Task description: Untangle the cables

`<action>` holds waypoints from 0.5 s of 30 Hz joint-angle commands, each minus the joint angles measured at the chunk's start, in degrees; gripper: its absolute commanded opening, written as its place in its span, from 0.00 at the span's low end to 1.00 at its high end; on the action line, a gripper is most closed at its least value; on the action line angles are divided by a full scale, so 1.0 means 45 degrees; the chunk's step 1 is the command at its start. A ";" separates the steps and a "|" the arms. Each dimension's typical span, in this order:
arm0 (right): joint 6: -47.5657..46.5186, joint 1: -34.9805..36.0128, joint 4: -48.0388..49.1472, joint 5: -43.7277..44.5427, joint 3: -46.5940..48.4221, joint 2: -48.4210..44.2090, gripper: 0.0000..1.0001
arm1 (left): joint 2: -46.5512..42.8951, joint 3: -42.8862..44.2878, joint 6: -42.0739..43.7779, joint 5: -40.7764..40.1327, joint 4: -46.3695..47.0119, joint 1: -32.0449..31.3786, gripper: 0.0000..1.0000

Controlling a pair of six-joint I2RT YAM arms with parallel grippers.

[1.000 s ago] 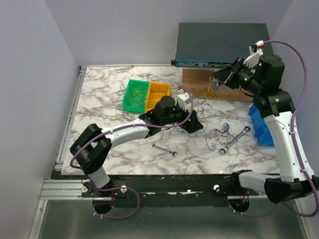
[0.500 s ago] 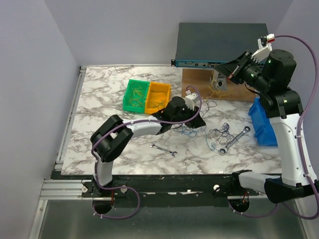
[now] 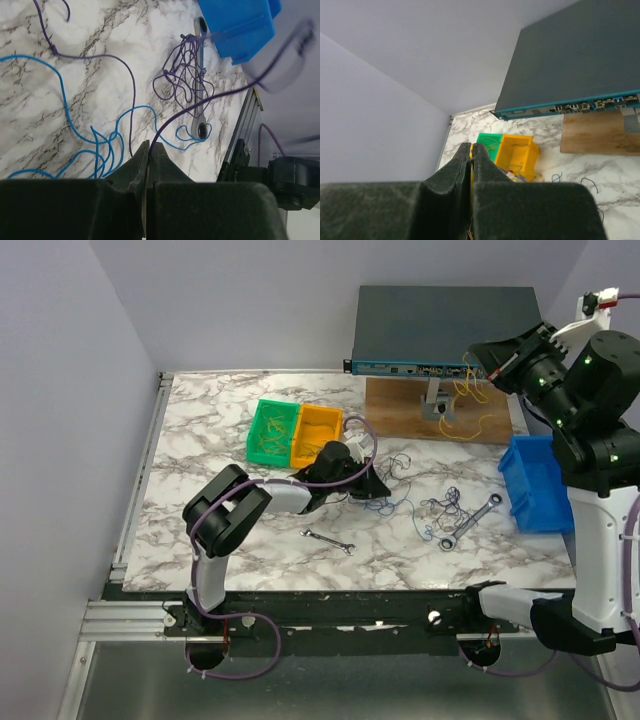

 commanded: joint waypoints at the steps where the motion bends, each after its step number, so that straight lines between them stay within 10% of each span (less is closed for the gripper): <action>1: -0.0437 0.0068 -0.0642 0.0805 0.1239 0.0377 0.01 | 0.0201 -0.0217 -0.0735 0.0058 0.0049 -0.0080 0.00; 8: -0.0350 0.0073 -0.0968 0.0198 0.2692 0.1171 0.01 | 0.0281 0.0140 -0.0070 -0.0219 -0.1205 -0.0146 0.00; 15: 0.0188 0.0063 0.1051 -0.1147 -0.1733 -0.0048 0.01 | -0.3009 -0.0692 0.1485 -0.2027 -0.3637 -0.0116 0.68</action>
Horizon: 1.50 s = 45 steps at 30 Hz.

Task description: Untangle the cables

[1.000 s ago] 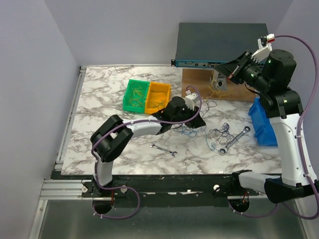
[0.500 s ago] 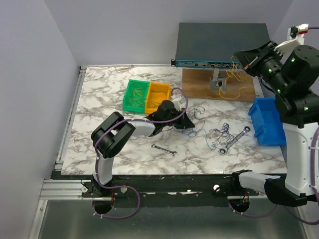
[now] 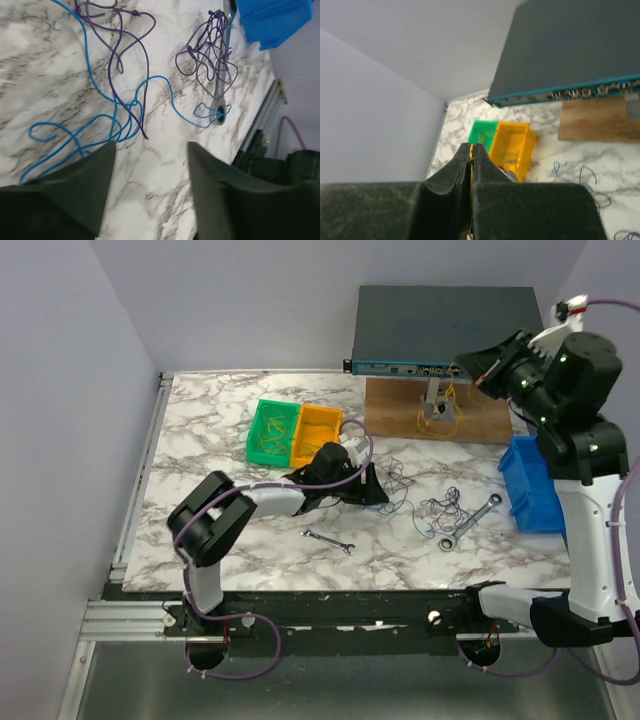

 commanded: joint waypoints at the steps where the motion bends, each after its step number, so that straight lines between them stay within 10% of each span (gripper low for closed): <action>1: 0.0333 0.0068 0.1034 -0.1295 -0.2396 -0.0482 0.01 | -0.3059 -0.0569 0.1330 -0.1619 -0.1868 -0.0044 0.76; 6: 0.0201 0.0065 0.1554 -0.2136 -0.4812 -0.0789 0.01 | -0.5458 -0.1629 0.1795 -0.1873 -0.2434 0.0023 0.98; 15: -0.0606 0.0350 0.2324 -0.3615 -0.7069 -0.0999 0.01 | -0.7952 -0.2252 0.2582 0.0407 -0.2573 0.1118 0.99; 29: -0.0420 0.2450 0.3056 -0.2962 -0.7639 -0.0797 0.01 | -0.6586 0.0361 0.1764 0.3561 -0.1144 0.1037 0.86; 45: 0.0728 0.3309 0.3775 -0.2623 -0.7613 -0.0575 0.01 | -0.4436 0.2743 0.3037 0.1935 -0.2361 -0.0315 0.88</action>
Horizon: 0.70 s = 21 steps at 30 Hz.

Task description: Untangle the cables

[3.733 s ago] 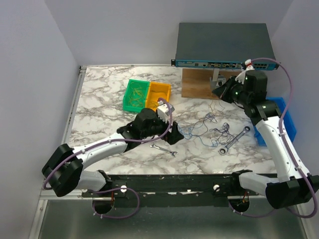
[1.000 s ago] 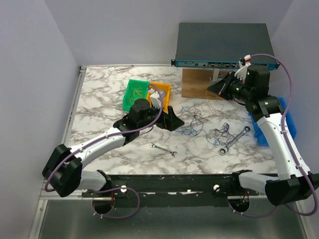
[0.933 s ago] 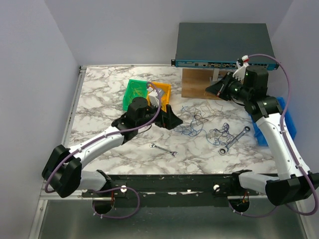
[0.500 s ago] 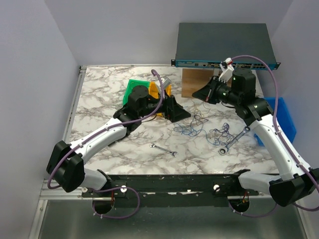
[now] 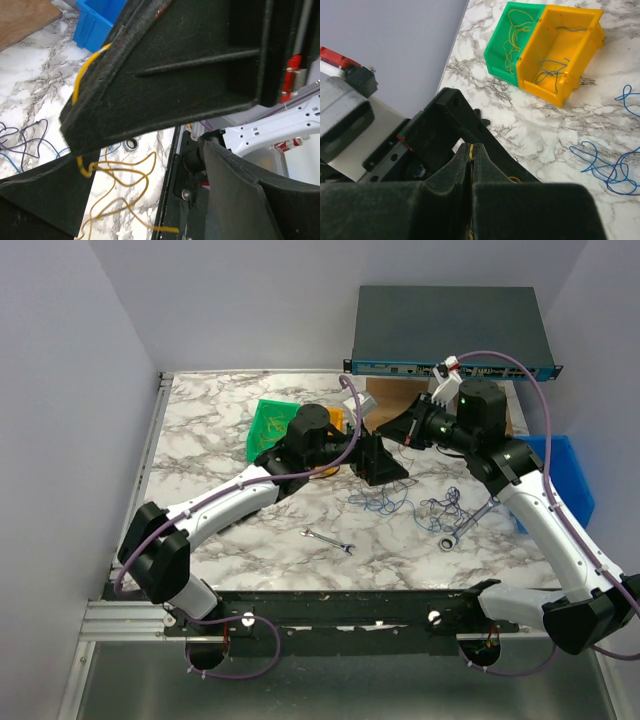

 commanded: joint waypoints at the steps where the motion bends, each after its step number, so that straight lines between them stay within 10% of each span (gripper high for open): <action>1: 0.0761 0.0075 0.0741 0.0187 -0.0135 0.0084 0.01 | 0.0673 0.0667 0.0729 -0.1012 -0.0336 -0.0492 0.88; 8: 0.1723 0.0077 0.1074 0.0396 -0.0220 0.0027 0.01 | 0.1190 0.0579 0.1042 -0.2530 0.0156 -0.0839 0.79; 15: 0.2439 0.0080 0.1434 0.0600 -0.0640 -0.0293 0.01 | 0.1520 0.0746 0.0905 -0.3430 0.0870 -0.1032 0.42; 18: 0.2341 0.0070 0.1291 0.1070 -0.0749 -0.0506 0.01 | 0.1460 0.0843 0.0960 -0.3403 0.0737 -0.1032 0.01; 21: 0.1748 0.0080 0.0867 0.2052 -0.0800 -0.0820 0.19 | 0.1168 0.0663 0.1056 -0.3453 0.0100 -0.0975 0.00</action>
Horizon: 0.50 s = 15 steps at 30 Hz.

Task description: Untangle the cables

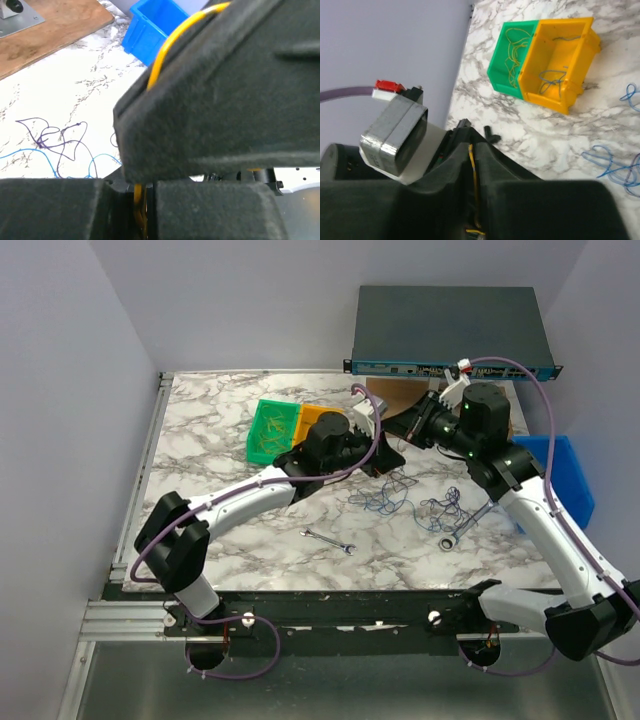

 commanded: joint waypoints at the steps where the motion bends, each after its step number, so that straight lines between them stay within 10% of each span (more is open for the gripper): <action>1: -0.0576 0.0124 -0.0298 0.1468 -0.0230 -0.0613 0.31 | -0.0402 0.0133 0.0211 -0.0135 -0.0168 -0.0071 0.00; 5: -0.1286 0.0132 -0.0740 0.2455 -0.0471 -0.0844 0.68 | -0.0927 -0.0180 0.0029 0.0306 -0.1751 0.0406 0.00; 15: -0.2142 0.0133 -0.0592 0.5013 -0.1622 -0.1965 0.78 | -0.2019 -0.0411 0.0598 -0.1162 -0.7293 0.3251 0.00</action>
